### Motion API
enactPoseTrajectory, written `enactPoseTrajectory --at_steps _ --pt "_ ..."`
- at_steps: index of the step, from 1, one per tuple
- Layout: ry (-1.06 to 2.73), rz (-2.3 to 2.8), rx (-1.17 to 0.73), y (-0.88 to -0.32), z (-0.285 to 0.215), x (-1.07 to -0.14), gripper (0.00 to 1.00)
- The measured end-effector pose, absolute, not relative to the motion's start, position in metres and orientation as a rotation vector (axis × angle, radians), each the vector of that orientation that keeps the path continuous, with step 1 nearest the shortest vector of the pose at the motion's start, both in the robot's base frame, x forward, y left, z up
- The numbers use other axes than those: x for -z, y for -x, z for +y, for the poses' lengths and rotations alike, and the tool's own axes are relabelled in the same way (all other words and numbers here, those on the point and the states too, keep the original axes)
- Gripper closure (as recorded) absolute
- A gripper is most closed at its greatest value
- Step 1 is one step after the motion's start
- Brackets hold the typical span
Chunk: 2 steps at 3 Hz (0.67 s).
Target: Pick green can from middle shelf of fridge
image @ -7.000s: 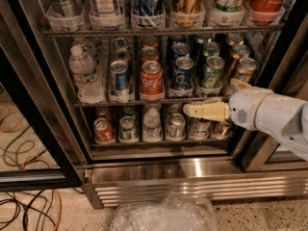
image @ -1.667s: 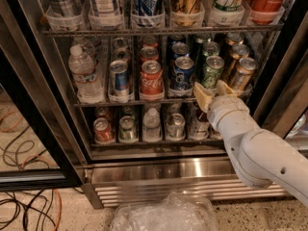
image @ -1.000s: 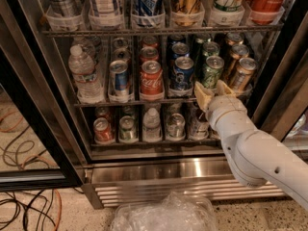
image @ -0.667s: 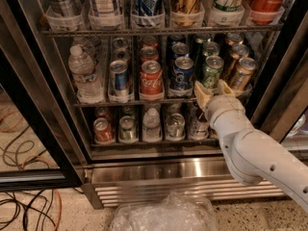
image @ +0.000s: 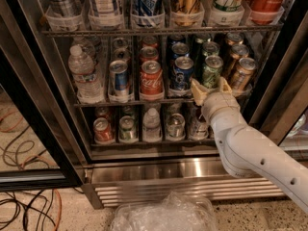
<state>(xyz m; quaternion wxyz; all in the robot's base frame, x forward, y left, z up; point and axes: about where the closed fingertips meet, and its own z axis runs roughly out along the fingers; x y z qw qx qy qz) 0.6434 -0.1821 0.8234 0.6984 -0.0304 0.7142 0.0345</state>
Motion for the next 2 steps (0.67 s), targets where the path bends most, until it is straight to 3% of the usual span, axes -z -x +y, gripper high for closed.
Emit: enactPoseTrajectory --at_steps 2 --pt "0.050 1.569 -0.052 -0.6560 -0.1840 -0.8220 0.39"
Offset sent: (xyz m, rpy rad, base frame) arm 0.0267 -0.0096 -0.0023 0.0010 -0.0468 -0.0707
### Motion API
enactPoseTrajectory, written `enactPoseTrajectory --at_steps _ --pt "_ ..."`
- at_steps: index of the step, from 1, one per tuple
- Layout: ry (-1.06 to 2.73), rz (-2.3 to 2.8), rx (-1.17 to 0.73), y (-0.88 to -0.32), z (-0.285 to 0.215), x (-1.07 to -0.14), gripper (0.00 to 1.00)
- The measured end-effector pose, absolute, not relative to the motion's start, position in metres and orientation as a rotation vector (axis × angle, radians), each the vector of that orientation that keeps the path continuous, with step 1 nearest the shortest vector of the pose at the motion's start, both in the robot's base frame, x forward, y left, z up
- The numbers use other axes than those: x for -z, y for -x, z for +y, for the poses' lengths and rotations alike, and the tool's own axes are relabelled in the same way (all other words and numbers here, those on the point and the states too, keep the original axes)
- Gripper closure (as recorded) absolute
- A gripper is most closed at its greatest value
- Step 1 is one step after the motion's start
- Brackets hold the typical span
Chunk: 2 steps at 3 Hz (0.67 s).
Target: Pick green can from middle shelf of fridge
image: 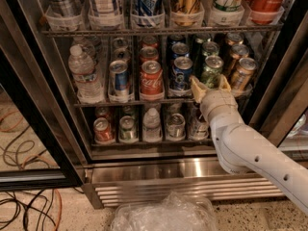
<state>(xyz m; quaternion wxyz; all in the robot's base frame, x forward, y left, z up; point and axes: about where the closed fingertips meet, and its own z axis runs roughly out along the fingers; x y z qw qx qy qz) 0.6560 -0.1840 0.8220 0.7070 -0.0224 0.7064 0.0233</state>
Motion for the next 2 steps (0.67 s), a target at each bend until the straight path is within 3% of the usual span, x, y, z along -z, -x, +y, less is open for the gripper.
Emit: enactPoseTrajectory --at_steps 2 --pt "0.032 1.549 -0.024 -0.6691 -0.1910 -0.8253 0.38"
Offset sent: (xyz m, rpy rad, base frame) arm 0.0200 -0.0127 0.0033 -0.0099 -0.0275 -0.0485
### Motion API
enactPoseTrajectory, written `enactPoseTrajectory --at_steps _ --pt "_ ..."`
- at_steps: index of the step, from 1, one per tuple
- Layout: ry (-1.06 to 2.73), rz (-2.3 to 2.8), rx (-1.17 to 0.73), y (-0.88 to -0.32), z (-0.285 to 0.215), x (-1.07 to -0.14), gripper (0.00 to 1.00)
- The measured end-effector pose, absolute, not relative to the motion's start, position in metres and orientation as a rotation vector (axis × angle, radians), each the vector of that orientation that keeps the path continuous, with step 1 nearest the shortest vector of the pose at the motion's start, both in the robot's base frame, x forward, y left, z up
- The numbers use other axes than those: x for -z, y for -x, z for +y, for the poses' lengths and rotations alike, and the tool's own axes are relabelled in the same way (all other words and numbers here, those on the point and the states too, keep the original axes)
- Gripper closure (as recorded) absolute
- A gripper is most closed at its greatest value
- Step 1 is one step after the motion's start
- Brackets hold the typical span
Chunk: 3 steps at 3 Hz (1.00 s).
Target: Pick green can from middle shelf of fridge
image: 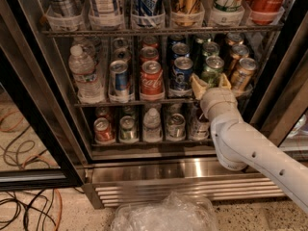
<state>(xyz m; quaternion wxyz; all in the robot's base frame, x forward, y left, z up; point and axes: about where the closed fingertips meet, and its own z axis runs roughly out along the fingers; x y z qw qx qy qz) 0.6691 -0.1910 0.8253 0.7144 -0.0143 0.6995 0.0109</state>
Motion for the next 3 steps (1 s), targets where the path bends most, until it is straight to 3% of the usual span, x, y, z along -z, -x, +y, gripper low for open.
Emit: enactPoseTrajectory --at_steps 3 --pt "0.032 1.549 -0.024 -0.6692 -0.1910 -0.8254 1.00"
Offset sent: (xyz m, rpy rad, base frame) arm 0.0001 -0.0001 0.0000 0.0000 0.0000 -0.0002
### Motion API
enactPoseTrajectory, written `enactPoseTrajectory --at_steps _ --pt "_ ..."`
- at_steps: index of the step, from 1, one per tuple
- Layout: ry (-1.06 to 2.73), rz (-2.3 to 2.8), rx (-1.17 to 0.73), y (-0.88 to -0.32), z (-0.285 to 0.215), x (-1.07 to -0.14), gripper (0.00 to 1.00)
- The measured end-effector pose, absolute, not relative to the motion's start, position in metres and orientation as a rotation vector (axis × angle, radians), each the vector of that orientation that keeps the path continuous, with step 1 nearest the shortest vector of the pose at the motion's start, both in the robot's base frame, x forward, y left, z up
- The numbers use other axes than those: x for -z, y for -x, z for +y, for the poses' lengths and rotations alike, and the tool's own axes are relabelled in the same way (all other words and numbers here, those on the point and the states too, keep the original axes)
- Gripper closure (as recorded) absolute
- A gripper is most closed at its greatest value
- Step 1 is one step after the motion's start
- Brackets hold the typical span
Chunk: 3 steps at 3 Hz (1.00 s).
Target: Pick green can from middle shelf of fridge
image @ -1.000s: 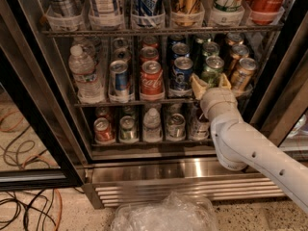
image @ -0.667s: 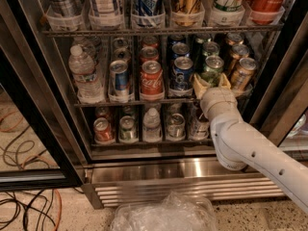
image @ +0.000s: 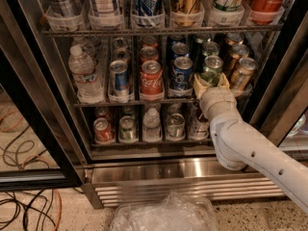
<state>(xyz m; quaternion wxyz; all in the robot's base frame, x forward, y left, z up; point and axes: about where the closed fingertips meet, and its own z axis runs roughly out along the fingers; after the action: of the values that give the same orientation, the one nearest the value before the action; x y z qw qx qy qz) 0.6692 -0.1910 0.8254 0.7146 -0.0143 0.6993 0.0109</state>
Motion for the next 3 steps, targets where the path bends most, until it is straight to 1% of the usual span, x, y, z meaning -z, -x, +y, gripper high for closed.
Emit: enactPoseTrajectory --at_steps 1,3 --pt "0.033 1.512 -0.045 -0.662 -0.192 -0.846 1.00" --pt "0.090 1.438 -0.228 -0.628 -0.180 -0.894 1.00"
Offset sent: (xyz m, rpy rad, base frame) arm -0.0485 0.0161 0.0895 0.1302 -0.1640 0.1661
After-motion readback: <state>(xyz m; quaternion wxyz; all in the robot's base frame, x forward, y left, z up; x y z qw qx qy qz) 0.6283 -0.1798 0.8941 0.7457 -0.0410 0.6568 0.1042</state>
